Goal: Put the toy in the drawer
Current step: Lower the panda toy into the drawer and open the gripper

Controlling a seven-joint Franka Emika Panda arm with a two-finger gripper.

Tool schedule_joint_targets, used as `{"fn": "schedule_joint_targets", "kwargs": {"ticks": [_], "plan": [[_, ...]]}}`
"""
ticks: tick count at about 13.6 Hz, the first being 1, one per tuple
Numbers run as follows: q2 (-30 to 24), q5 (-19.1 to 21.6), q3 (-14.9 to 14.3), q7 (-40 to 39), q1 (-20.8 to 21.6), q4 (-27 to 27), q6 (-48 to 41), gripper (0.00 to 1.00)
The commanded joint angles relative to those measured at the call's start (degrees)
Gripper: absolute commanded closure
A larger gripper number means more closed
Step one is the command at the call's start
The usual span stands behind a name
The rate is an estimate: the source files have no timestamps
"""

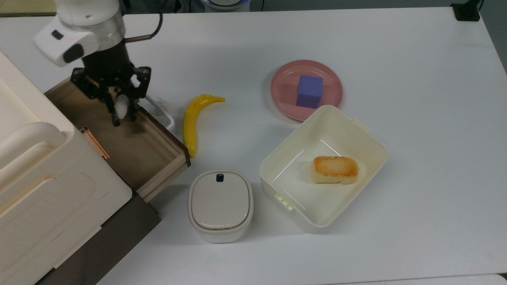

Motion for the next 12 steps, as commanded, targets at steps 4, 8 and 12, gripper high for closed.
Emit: {"fn": "schedule_joint_targets", "kwargs": {"ticks": [4,8,12], "plan": [[4.47,-0.46,-0.22,-1.55,-1.86,0.02,7.31,0.67],[5.7,-2.4,-0.05,-0.94,-1.25,-0.16,7.31,0.47],[4.83,-2.31,-0.05,3.72,-1.25,0.02,7.31,0.09]]}}
